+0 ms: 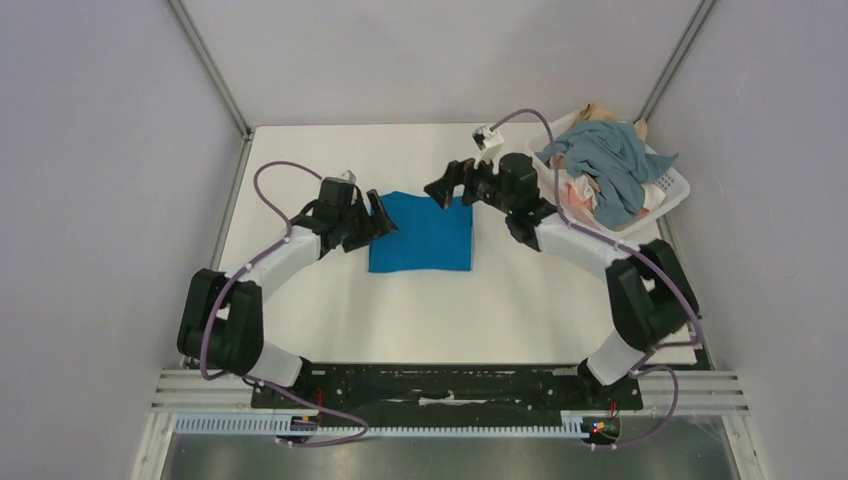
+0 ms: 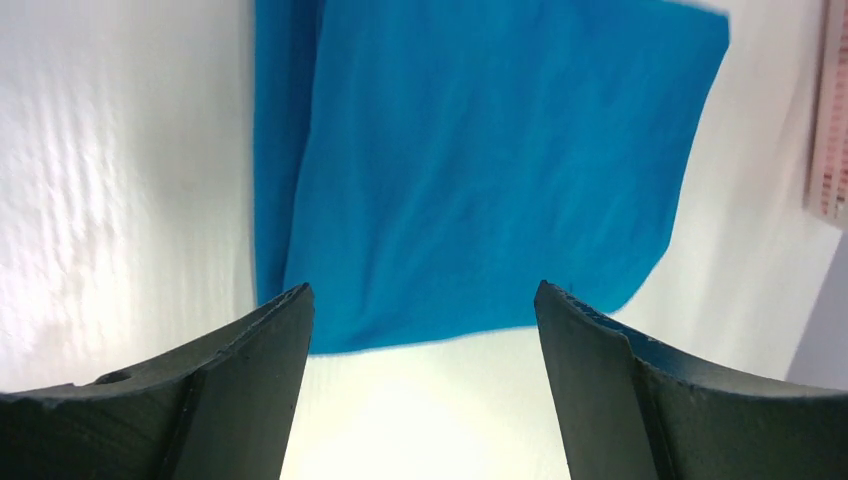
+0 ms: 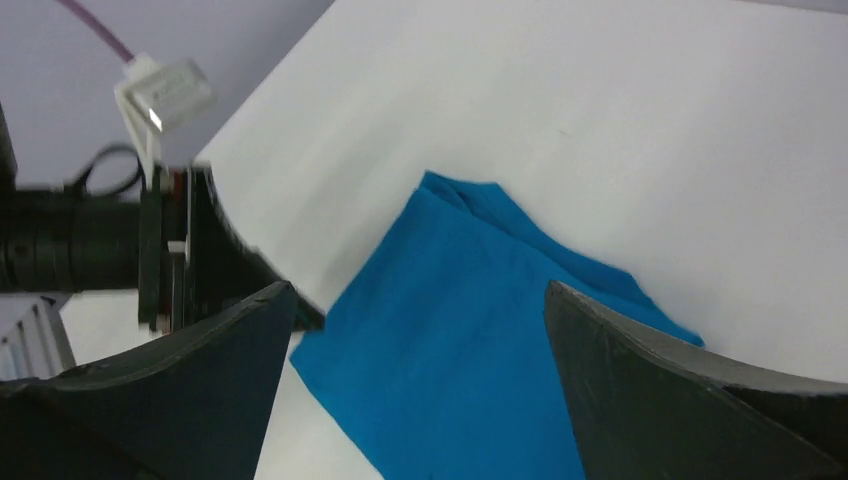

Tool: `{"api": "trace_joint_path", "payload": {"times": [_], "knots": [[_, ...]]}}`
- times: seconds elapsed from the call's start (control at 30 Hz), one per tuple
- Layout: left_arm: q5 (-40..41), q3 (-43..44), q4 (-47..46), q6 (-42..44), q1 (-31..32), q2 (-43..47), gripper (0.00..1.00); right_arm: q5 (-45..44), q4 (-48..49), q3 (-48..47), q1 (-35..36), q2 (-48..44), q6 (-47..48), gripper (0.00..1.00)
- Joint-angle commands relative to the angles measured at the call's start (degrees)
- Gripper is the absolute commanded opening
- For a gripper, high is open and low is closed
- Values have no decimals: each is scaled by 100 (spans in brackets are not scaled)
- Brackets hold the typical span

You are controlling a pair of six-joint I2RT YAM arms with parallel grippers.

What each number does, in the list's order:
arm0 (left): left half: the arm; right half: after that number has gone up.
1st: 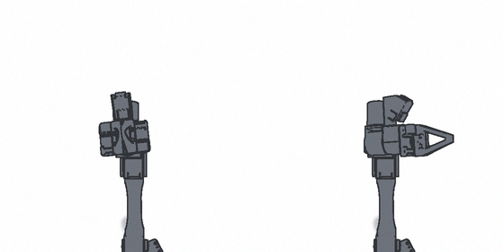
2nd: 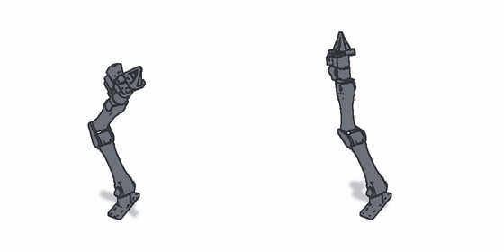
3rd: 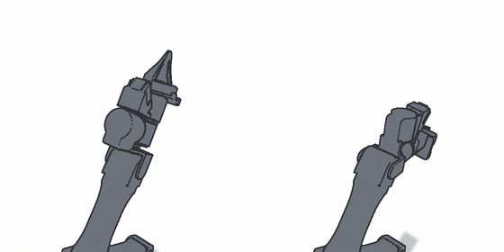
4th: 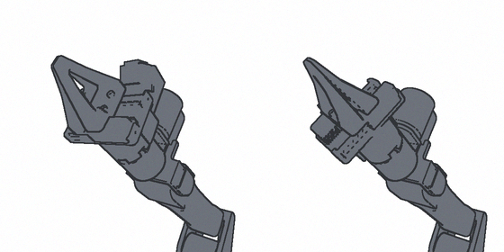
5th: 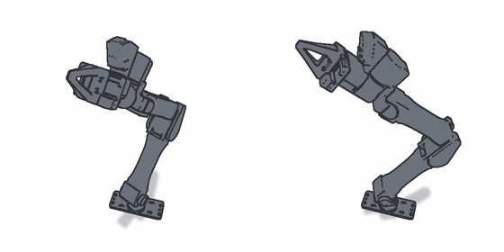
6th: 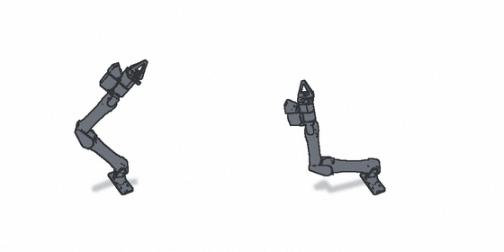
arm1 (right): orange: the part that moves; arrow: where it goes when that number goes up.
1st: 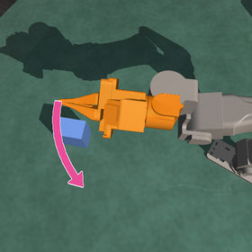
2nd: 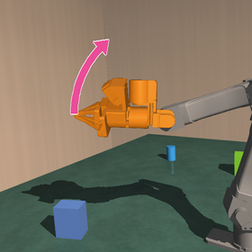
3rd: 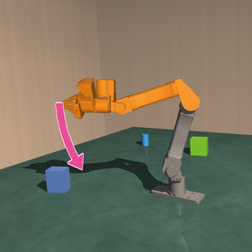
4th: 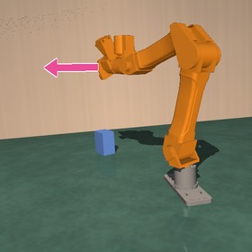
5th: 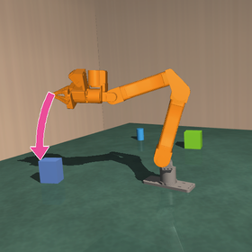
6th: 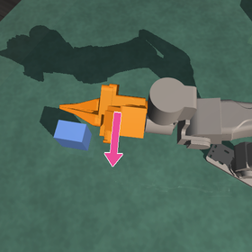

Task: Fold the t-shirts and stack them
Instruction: Put the neatly folded tshirt into the corner of the board with the left arm

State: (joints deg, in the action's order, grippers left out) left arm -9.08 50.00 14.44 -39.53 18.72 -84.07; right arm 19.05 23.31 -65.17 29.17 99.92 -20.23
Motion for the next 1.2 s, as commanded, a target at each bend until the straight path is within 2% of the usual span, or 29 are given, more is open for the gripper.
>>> {"api": "trace_joint_path", "payload": {"times": [0.0, 0.13, 0.23, 0.27, 0.37, 0.5, 0.57, 0.67, 0.77, 0.87, 0.93, 1.03, 1.17], "knots": [[676, 512, 6, 728, -145, -527, 88, -844, -166, 1772, -7, -1309, 625, 98], [756, 1232, 439, 841, -207, -1532, 88, -1527, -282, 3363, -16, -2718, 630, 98], [770, 1465, 498, 803, -228, -1984, 87, -1716, -458, 4050, -16, -3697, 537, 98], [746, 1508, 448, 773, -233, -2106, 84, -1714, -511, 4200, -16, -3938, 511, 98], [829, 1797, 689, 696, -228, -2465, 69, -1727, -789, 4254, -16, -4504, 511, 98], [604, 2091, 894, 711, -228, -3018, 38, -1738, -872, 4288, -16, -4948, 542, 98], [456, 2160, 938, 735, -220, -3170, 29, -1779, -873, 4331, -18, -5070, 598, 98], [410, 2182, 934, 754, -208, -3252, 4, -1870, -930, 4337, -16, -5157, 666, 98], [710, 2615, 1282, 800, -211, -3299, 2, -2032, -973, 4320, -18, -5154, 704, 98], [1854, 3573, 2045, 1026, -232, -3422, 2, -2058, -1003, 4311, -17, -5149, 764, 98], [2223, 4311, 2429, 1506, -314, -3693, 2, -2076, -1073, 4249, -17, -5149, 784, 98], [2261, 5454, 3196, 2046, -505, -4175, 2, -2049, -1240, 4168, -17, -5211, 881, 98], [2256, 5997, 3210, 2788, -826, -4599, 2, -2457, -1254, 4229, -17, -5382, 968, 98]]}}
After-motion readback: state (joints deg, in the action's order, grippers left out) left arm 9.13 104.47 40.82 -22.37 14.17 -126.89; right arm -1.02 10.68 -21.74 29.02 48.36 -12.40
